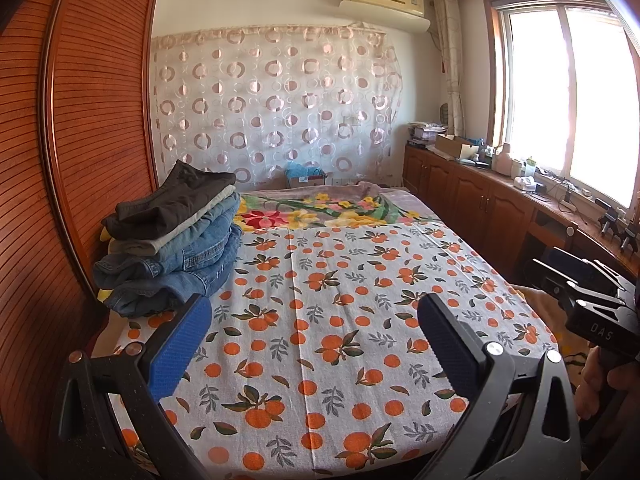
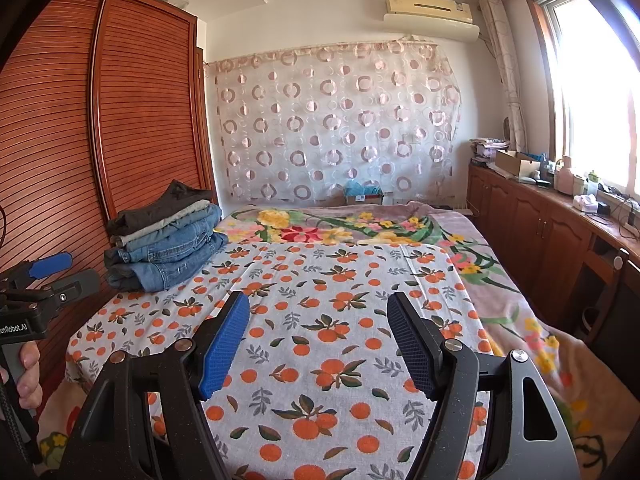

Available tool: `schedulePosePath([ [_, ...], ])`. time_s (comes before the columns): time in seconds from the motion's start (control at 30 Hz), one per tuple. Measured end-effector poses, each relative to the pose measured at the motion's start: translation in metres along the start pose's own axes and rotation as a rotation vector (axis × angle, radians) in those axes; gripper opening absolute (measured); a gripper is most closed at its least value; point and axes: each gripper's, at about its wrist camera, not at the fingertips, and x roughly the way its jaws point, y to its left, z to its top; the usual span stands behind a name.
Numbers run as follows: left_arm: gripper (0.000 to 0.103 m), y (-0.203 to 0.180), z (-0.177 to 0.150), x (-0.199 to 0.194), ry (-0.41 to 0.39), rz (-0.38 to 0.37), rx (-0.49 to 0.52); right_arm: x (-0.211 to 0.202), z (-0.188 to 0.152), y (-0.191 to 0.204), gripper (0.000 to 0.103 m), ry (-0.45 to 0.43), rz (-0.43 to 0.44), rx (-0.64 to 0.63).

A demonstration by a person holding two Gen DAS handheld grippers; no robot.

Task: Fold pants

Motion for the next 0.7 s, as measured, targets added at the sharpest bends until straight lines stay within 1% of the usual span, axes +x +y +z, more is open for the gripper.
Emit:
schedulePosePath([
  [0.7,0.103,-0.0080,0.0035,-0.0076,-0.017,-0.001,0.017,-0.0007,-0.0011,0.0018,0.073,-0.005,-0.004,0.004],
])
